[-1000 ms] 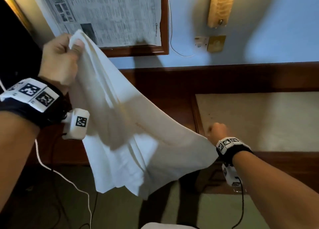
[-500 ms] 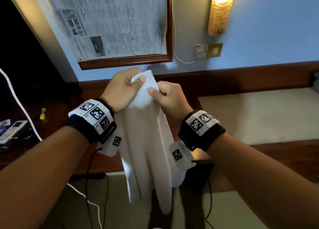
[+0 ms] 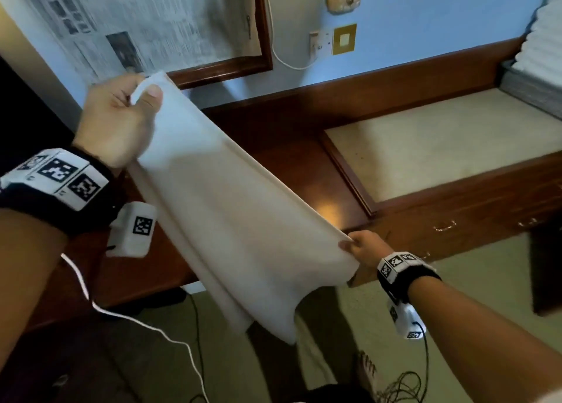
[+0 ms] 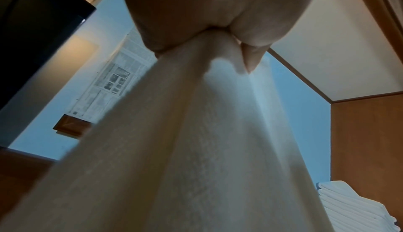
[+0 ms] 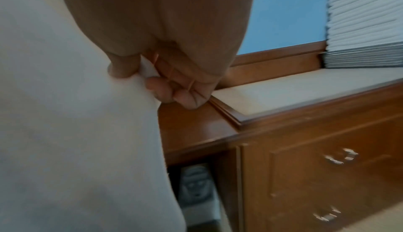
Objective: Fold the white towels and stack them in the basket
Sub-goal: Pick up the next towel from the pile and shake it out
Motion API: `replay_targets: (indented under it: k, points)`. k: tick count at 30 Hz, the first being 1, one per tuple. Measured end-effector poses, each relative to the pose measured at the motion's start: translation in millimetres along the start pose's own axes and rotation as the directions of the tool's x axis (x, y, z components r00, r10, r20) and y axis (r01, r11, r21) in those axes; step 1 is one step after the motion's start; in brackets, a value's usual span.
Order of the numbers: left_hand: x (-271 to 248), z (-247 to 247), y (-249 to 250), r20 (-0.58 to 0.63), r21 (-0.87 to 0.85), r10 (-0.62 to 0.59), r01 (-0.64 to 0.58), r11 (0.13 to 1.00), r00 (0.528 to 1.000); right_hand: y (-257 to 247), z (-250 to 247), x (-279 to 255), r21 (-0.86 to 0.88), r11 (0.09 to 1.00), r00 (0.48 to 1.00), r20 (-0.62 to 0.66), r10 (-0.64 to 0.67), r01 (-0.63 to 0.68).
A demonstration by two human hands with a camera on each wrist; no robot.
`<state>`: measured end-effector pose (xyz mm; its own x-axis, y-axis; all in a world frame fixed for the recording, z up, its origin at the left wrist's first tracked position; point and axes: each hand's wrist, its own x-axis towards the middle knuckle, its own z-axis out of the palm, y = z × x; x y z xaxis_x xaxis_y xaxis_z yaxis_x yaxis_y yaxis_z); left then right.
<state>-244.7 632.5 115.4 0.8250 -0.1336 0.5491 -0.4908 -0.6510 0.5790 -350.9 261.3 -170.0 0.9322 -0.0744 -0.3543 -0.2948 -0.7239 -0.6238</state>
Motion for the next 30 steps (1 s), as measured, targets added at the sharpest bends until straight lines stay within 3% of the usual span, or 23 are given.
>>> replay_targets:
  k: [2,5,8,11,14,16,18,20,26,30]
  points:
    - [-1.7,-4.5,-4.1,-0.004,-0.031,-0.071,0.071,0.997,0.997,34.2,0.8,-5.0,-0.062,0.988,0.99,-0.016,0.142,-0.143]
    - [-7.6,-6.2,-2.3,0.029,-0.071,-0.155,0.157,0.985,0.987,72.4,-1.2,-16.9,-0.109,0.93,0.934,-0.114,0.338,-0.35]
    - [-14.6,-2.3,1.7,0.061,-0.117,-0.128,0.134,0.984,0.99,75.0,3.4,-21.6,-0.185,0.896,0.913,-0.147,0.381,-0.403]
    - [-24.7,13.9,12.6,0.103,-0.185,-0.069,0.087,0.979,0.992,23.2,3.9,-14.9,-0.173,0.963,0.967,-0.187,0.175,-0.208]
    - [-35.4,46.1,33.0,0.262,-0.166,0.066,-0.022,0.986,0.963,-62.3,-11.2,-14.4,0.099,0.98,0.936,-0.327,-0.13,0.171]
    - [-41.8,66.5,47.3,0.364,-0.138,0.078,-0.029,0.99,0.928,-124.8,-35.4,-24.0,0.336,0.844,0.89,-0.338,-0.306,0.418]
    - [-44.7,82.7,54.9,0.422,-0.134,0.08,-0.026,0.991,0.903,-172.2,-63.2,-34.3,0.5,0.654,0.823,-0.315,-0.473,0.568]
    - [-44.4,91.6,60.2,0.446,-0.155,0.099,-0.032,0.987,0.89,-197.1,-86.1,-39.8,0.533,0.551,0.756,-0.319,-0.571,0.641]
    - [-30.2,97.4,68.5,0.333,-0.19,0.079,-0.015,0.982,0.939,-215.5,-124.7,-33.3,0.348,0.591,0.686,-0.376,-0.623,0.728]
    - [-24.0,103.3,73.8,0.182,-0.45,0.041,0.046,0.892,0.982,-240.4,-154.1,-22.4,0.296,0.572,0.634,-0.502,-0.588,0.765]
